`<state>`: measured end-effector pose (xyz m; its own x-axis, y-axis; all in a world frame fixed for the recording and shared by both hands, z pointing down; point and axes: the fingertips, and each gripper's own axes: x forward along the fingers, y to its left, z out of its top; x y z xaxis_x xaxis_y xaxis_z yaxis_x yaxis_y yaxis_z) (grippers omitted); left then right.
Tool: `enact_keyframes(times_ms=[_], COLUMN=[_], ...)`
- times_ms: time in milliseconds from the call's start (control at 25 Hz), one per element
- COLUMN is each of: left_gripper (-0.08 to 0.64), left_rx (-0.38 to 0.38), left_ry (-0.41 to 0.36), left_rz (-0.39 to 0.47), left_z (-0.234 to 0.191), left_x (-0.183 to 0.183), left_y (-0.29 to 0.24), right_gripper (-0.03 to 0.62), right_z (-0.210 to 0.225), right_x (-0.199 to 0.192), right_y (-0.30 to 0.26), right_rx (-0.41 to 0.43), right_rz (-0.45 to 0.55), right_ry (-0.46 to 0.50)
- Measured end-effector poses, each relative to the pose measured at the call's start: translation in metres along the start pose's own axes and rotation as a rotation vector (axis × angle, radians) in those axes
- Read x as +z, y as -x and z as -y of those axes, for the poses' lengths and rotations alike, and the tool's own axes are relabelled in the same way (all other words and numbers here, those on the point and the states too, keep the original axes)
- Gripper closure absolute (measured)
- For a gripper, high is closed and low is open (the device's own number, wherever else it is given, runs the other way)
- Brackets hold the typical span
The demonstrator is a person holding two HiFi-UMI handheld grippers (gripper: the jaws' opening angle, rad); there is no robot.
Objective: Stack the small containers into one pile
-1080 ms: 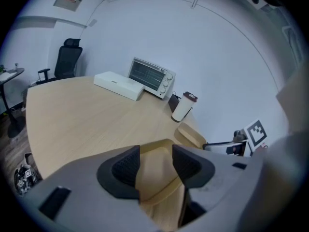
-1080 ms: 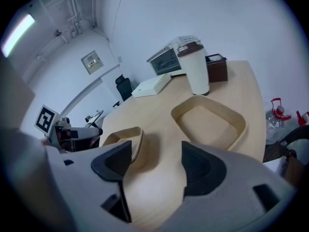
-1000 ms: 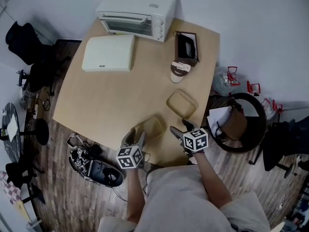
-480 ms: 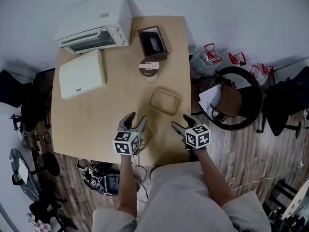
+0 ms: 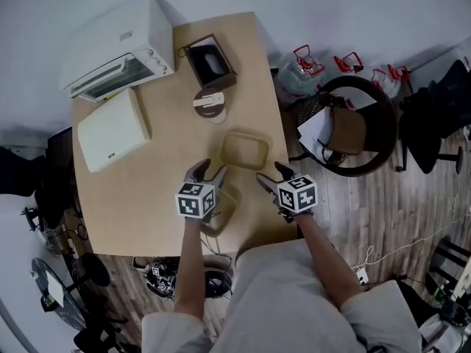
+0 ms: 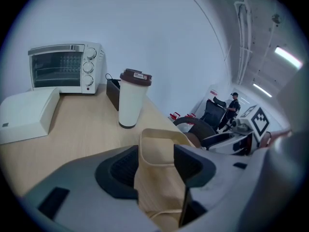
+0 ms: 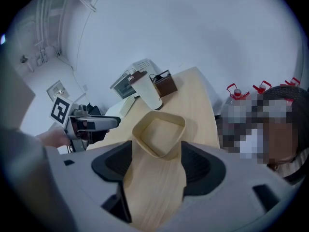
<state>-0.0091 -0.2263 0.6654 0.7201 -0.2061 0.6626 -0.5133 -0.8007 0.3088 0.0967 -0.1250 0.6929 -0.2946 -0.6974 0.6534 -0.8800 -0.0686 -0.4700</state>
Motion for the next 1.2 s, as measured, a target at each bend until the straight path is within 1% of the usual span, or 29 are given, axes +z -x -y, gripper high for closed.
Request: enact_keyframes(times_ms=[280, 400, 600, 720, 920, 1120, 1200], left_gripper=[0.339, 0.339, 0.339, 0.339, 0.339, 0.339, 0.339], left_rx=[-0.031, -0.036, -0.04, -0.05, -0.033, -0.05, -0.049], left_ry=[-0.03, -0.038, -0.033, -0.033, -0.02, -0.021, -0.021], left_rz=[-0.05, -0.069, -0.065, -0.077, -0.074, -0.08, -0.087], left_z=[-0.001, -0.008, -0.012, -0.009, -0.009, -0.004, -0.002], left_x=[-0.008, -0.011, -0.006, -0.01, -0.01, -0.009, -0.011], left_y=[-0.026, -0.037, -0.049, -0.057, -0.066, -0.067, -0.066], right_gripper=[0.273, 0.273, 0.273, 0.273, 0.273, 0.273, 0.273], right_z=[0.006, 0.008, 0.009, 0.009, 0.006, 0.002, 0.001], right_x=[-0.004, -0.004, -0.004, -0.008, -0.011, -0.01, -0.01], right_y=[-0.01, -0.017, -0.021, -0.021, -0.023, -0.027, -0.026], right_rx=[-0.022, -0.033, -0.042, -0.043, -0.029, -0.016, -0.013], right_rz=[-0.026, -0.033, -0.035, -0.044, -0.072, -0.08, -0.079], right_ry=[-0.018, -0.022, -0.032, -0.038, -0.032, -0.006, -0.011])
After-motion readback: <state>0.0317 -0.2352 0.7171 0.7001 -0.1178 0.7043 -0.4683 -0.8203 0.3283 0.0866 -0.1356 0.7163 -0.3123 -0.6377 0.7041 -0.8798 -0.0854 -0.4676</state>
